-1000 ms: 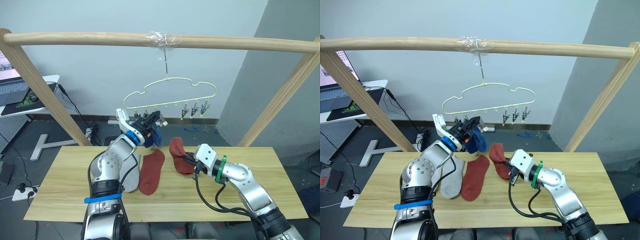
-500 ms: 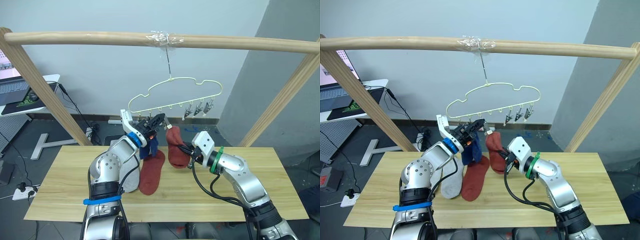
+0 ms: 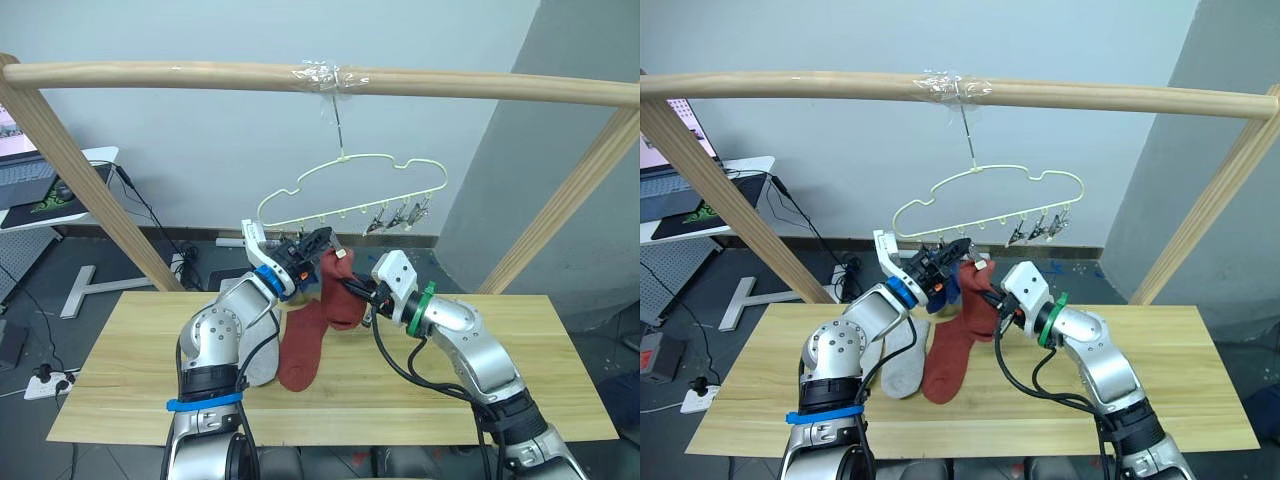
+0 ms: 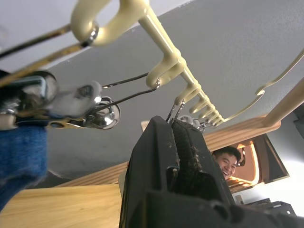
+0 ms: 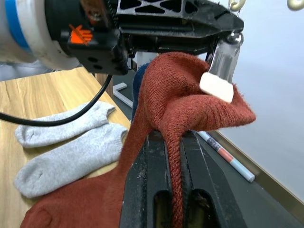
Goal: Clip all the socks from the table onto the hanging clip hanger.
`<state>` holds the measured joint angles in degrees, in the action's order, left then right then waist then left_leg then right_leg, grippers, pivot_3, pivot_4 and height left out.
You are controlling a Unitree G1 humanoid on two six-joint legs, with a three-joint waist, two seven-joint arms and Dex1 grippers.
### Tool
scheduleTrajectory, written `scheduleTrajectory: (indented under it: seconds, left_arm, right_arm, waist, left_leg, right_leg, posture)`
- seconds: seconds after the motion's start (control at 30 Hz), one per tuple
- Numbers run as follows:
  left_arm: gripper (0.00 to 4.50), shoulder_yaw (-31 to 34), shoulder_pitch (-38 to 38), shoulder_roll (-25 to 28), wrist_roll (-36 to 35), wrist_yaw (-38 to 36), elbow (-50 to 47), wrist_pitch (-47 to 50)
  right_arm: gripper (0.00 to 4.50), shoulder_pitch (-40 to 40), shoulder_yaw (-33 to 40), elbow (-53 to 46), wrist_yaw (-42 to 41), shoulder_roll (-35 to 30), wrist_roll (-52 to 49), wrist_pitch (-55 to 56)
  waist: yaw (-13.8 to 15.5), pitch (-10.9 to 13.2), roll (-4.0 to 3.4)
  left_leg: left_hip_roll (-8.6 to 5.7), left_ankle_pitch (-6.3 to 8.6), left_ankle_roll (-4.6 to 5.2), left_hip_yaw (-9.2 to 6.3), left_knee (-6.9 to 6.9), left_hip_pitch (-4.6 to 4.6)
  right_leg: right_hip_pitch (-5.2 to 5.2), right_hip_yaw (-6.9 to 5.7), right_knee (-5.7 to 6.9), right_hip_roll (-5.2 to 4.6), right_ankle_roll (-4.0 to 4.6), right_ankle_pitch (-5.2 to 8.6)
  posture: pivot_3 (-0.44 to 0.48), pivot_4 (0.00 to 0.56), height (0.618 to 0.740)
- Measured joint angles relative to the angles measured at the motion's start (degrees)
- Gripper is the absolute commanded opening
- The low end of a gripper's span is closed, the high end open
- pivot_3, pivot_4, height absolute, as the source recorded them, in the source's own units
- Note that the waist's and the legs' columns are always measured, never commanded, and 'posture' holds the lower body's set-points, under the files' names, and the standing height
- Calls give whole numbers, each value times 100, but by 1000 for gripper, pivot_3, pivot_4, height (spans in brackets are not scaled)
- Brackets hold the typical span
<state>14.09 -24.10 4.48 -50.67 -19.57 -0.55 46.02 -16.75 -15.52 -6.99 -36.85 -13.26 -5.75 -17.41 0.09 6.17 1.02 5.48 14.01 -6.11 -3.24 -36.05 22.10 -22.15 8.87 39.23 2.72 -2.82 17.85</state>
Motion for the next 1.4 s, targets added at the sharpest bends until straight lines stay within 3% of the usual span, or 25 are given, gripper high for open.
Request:
scheduleTrajectory:
  seconds: [0.37, 0.47, 0.5, 0.63, 0.7, 0.8, 0.93, 0.97, 1.13, 1.3, 1.4]
  left_arm:
    - [3535, 35, 92, 139, -66, -1, -110, 2]
    - [4399, 146, 141, 444, -338, 43, -475, 275]
    - [4453, 174, 169, 576, -430, 43, -652, 380]
    - [4500, 77, 581, 1547, -730, -195, -1454, 1039]
    - [4500, -57, 666, 1773, -697, -238, -1499, 1217]
    - [4500, -276, 671, 2019, -443, -261, -1550, 1198]
    - [4500, -755, 787, 2536, 523, -519, -1942, 429]
    - [4500, -766, 808, 2555, 642, -653, -1956, 229]
    - [4500, -828, 1192, 2951, 920, -1889, -1849, -604]
    - [4500, -984, 1484, 3158, 1487, -2635, -1689, -1522]
    - [4500, -985, 1476, 3137, 1540, -2770, -1691, -1700]
  right_arm:
    - [0, 2, 2, 63, 187, -4, 48, 4]
    - [0, 3, 16, 111, 371, 35, 107, 5]
    - [0, 16, 32, 129, 424, 40, 123, 5]
    - [1157, 59, 79, 258, 610, 130, 172, 8]
    - [1843, 95, 87, 268, 649, 162, 162, 2]
    - [2847, 117, 89, 272, 629, 272, 21, -61]
    - [4324, 393, 144, 112, 873, 187, 112, -91]
    - [4455, 480, 184, 39, 975, 166, 171, -121]
    - [4455, 969, 554, -960, 1533, 178, 222, -575]
    - [2798, 1055, 749, -1720, 2066, 362, 275, -880]
    - [2798, 913, 696, -1773, 2403, 555, 486, -959]
  waist:
    - [23, 5, -1]
    - [-4, 13, -1]
    - [-7, 15, -2]
    - [-7, 26, -13]
    - [17, 42, -11]
    - [51, 76, -6]
    - [103, 98, -6]
    - [122, 98, -6]
    - [124, 98, -6]
    - [128, 99, -6]
    - [122, 100, -8]
  left_leg:
    - [1, 1, 0, 0, 6, 9]
    - [4, 1, 0, 0, 7, 16]
    - [5, 1, 0, 0, 8, 18]
    - [7, 1, -1, 0, 17, 18]
    - [6, 1, -2, 0, 15, 19]
    - [7, 0, -3, 2, 11, 19]
    - [5, 1, -4, 6, 11, 27]
    - [5, 1, -3, 6, 12, 31]
    - [7, 1, -3, 6, 21, 76]
    - [8, 1, -3, 13, 20, 89]
    - [8, 1, -3, 20, 17, 89]
  right_leg:
    - [-4, -2, -15, -1, 0, 0]
    - [-11, -2, -15, -1, -3, 1]
    - [-12, -3, -15, -1, -2, 1]
    - [-14, -4, -19, -1, -3, 5]
    - [-14, -6, -19, -2, -11, 10]
    - [-14, -6, -19, -2, -16, 13]
    - [-20, -4, -24, -6, -6, 10]
    - [-24, -4, -24, -6, -3, 10]
    - [-82, -5, -16, -5, 10, 7]
    - [-100, -2, -14, -5, 11, 7]
    - [-101, 4, -14, -5, 0, 13]
  posture:
    - [97, 111, 740]
    - [97, 111, 740]
    - [97, 111, 740]
    - [119, 115, 740]
    - [119, 115, 740]
    - [135, 116, 740]
    - [136, 113, 740]
    - [141, 110, 740]
    - [131, 110, 740]
    - [120, 113, 740]
    - [117, 117, 740]
